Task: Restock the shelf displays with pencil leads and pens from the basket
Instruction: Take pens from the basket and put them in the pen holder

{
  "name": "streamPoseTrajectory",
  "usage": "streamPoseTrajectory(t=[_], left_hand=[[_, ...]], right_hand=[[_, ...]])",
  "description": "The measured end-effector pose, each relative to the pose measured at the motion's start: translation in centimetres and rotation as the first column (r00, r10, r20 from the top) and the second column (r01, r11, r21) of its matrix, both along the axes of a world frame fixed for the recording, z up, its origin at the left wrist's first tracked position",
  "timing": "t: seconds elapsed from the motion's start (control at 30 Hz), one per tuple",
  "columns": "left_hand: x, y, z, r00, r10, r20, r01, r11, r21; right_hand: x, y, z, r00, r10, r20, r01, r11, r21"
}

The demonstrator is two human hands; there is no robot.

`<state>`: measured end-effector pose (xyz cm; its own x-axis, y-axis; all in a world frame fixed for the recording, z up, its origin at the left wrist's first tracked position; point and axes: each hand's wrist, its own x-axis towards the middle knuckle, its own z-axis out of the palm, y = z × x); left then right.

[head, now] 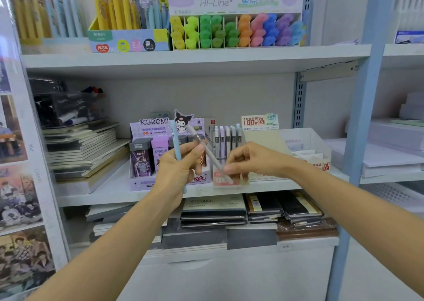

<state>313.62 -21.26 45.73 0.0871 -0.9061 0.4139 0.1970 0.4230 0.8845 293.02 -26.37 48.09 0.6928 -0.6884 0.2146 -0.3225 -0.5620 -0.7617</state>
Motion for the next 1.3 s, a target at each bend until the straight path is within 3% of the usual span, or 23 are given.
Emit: streamPoseTrajectory(t=[0.07, 0.17, 0.4, 0.57, 0.67, 0.87, 1.3], left_hand=[[0.1, 0.0, 0.0, 0.998, 0.008, 0.067, -0.009, 1.000, 0.008], [-0.2, -0.1, -0.2, 0.988, 0.001, 0.154, -0.004, 1.000, 0.022], [-0.3, -0.5, -0.2, 0.982, -0.069, 0.177, 0.051, 0.993, 0.104], [0.8, -1.0, -0.4, 0.992, -0.105, 0.076, 0.082, 0.961, 0.266], [1.6, -1.0, -0.9, 0.991, -0.123, 0.058, 0.104, 0.958, 0.266], [2.9, -0.8, -2.0, 0.974, -0.178, 0.137, 0.152, 0.971, 0.186], [3.6, -1.7, -2.8, 0.973, -0.214, 0.091, 0.190, 0.956, 0.223]], right_hand=[[0.5, 0.0, 1.1, 0.992, -0.093, 0.088, 0.105, 0.984, -0.143], [1.5, 0.0, 2.6, 0.964, -0.105, 0.243, 0.153, 0.970, -0.188], [2.5, -0.2, 4.0, 0.968, -0.054, 0.247, 0.091, 0.986, -0.139], [1.1, -2.0, 5.8, 0.796, -0.264, 0.544, 0.360, 0.930, -0.075], [1.1, -3.4, 5.6, 0.775, -0.359, 0.520, 0.495, 0.857, -0.146], [3.5, -5.0, 2.8, 0.791, -0.448, 0.416, 0.573, 0.780, -0.251], [3.9, -6.3, 1.9, 0.856, -0.420, 0.302, 0.502, 0.814, -0.292]])
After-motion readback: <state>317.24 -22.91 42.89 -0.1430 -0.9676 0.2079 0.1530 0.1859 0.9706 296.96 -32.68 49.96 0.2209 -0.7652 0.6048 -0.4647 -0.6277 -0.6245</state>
